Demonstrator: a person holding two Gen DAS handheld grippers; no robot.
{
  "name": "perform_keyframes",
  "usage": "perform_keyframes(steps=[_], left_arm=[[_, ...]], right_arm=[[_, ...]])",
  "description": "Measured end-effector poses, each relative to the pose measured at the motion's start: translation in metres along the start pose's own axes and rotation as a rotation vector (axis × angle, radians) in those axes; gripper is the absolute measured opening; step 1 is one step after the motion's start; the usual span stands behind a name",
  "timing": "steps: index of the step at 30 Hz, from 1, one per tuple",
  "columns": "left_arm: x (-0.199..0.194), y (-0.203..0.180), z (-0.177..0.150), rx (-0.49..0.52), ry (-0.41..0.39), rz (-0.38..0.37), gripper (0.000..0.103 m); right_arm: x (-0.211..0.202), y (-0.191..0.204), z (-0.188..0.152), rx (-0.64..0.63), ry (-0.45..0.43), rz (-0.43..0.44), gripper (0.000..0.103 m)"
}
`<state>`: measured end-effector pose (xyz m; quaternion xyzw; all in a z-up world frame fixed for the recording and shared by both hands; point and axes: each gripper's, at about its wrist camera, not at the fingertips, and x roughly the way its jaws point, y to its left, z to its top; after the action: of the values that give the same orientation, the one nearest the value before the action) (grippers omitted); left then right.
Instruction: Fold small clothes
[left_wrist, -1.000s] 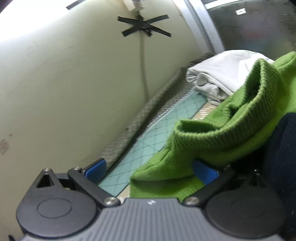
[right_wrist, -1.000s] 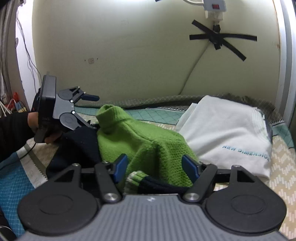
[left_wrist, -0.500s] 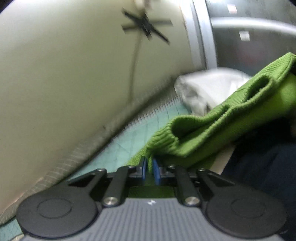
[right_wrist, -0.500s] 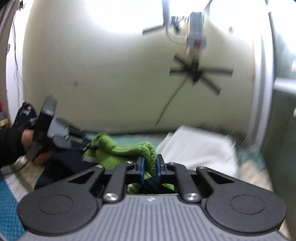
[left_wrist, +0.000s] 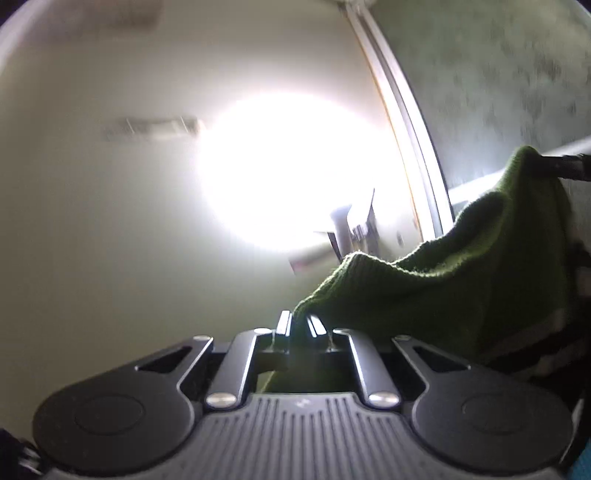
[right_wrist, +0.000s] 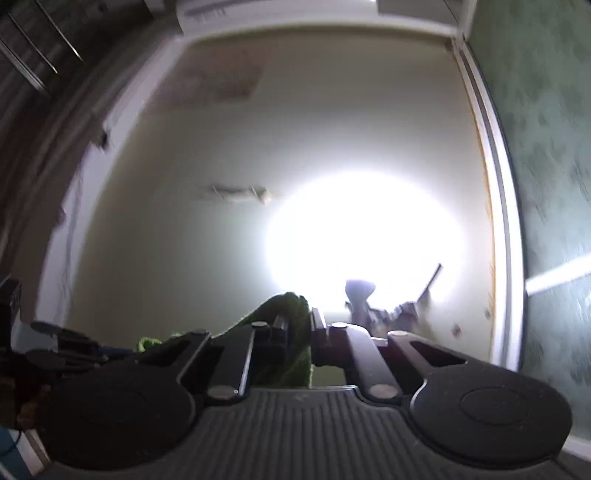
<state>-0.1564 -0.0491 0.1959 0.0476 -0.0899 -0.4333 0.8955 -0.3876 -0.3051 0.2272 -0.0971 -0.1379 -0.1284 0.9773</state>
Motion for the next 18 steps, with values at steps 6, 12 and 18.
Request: perform_keyframes(steps=[6,12,18], left_arm=[[-0.087,0.000,0.068,-0.004,-0.198,0.193,0.009],[-0.114,0.000,0.134,0.060,-0.315,0.318,0.009],[-0.035,0.010,0.127,0.060,-0.222,0.368,0.002]], right_arm=[[-0.020,0.027,0.079,-0.025,-0.164,0.053,0.000],[0.002,0.017,0.121,0.006,-0.203,0.068,0.000],[0.061,-0.004,0.096,0.106,-0.062,0.078,0.000]])
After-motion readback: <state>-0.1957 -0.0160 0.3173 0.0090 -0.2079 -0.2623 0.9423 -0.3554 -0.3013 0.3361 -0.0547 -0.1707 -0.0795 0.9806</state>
